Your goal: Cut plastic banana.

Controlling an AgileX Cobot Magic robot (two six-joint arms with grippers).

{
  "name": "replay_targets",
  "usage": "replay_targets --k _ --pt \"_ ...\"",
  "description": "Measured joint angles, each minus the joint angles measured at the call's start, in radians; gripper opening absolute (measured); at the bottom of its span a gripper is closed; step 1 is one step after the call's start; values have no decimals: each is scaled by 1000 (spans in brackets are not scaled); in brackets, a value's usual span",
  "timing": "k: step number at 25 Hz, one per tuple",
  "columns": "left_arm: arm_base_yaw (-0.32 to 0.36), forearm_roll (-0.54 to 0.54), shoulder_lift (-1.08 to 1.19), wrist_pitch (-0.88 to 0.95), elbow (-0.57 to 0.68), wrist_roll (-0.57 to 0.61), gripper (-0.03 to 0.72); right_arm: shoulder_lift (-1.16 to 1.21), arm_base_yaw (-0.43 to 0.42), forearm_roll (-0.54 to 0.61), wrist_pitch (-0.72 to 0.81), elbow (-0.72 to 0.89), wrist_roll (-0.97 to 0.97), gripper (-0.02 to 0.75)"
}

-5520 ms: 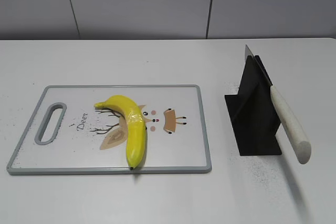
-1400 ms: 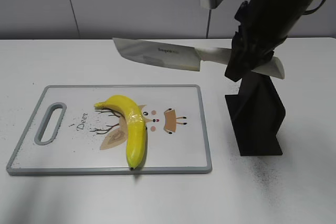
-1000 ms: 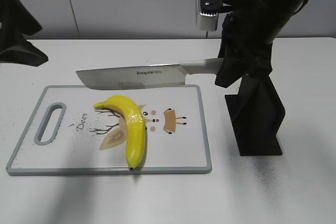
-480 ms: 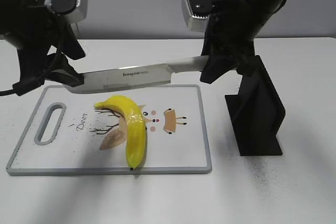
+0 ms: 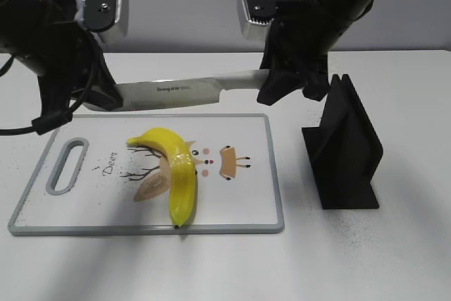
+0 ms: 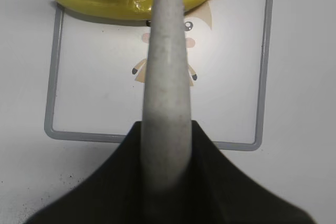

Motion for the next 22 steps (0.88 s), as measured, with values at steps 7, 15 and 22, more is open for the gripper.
replay_targets --k 7,15,22 --pt "0 -19 71 -16 0 -3 -7 65 0 3 -12 0 5 160" --pt "-1 -70 235 -184 117 -14 -5 273 3 -4 -42 -2 21 163" --pt "-5 -88 287 -282 159 -10 -5 297 3 -35 -47 -17 43 172"
